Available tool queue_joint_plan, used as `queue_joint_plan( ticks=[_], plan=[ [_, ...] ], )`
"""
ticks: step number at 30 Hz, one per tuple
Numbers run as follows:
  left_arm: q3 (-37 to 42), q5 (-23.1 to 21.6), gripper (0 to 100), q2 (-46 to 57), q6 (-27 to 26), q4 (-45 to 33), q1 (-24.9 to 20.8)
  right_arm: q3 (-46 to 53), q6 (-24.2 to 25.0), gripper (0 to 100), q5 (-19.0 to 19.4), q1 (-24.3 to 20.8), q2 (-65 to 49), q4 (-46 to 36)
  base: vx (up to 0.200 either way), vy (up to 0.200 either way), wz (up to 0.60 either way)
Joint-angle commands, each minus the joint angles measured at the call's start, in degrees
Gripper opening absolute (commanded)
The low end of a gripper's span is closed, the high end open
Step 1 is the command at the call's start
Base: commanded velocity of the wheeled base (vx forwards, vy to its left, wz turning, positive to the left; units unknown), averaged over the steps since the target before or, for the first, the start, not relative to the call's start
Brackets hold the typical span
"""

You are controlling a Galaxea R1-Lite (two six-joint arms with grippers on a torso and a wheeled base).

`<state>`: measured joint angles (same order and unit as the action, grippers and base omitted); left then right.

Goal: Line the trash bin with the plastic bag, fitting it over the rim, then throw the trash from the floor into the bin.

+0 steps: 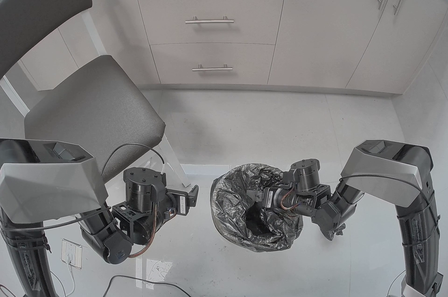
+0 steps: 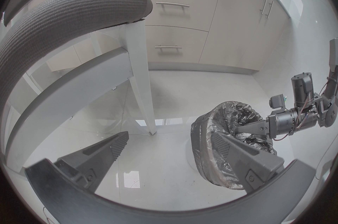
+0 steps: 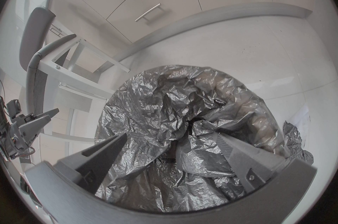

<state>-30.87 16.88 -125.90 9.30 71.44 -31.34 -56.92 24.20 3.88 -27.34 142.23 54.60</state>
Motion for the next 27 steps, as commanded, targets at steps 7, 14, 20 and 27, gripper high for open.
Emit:
queue_joint_plan(
  ticks=[7,14,20,27],
  plan=[
    [0.6,0.0,100,0.2,0.0,0.0,0.1,5.9,0.1,100,0.1,-1.3,-4.4,5.0,0.0,0.0,0.0],
    [0.7,0.0,100,0.2,0.7,0.0,0.1,8.4,0.0,100,0.3,-6.2,-6.2,5.5,0.0,0.0,0.0],
    [0.7,0.0,100,0.1,0.7,0.0,0.1,5.1,-0.5,100,0.3,-6.7,-1.3,5.4,0.0,0.0,0.0],
    [0.5,0.0,100,0.0,0.7,0.0,0.1,0.8,-0.6,100,0.3,-8.5,-1.6,5.5,0.0,0.0,0.0]
  ],
)
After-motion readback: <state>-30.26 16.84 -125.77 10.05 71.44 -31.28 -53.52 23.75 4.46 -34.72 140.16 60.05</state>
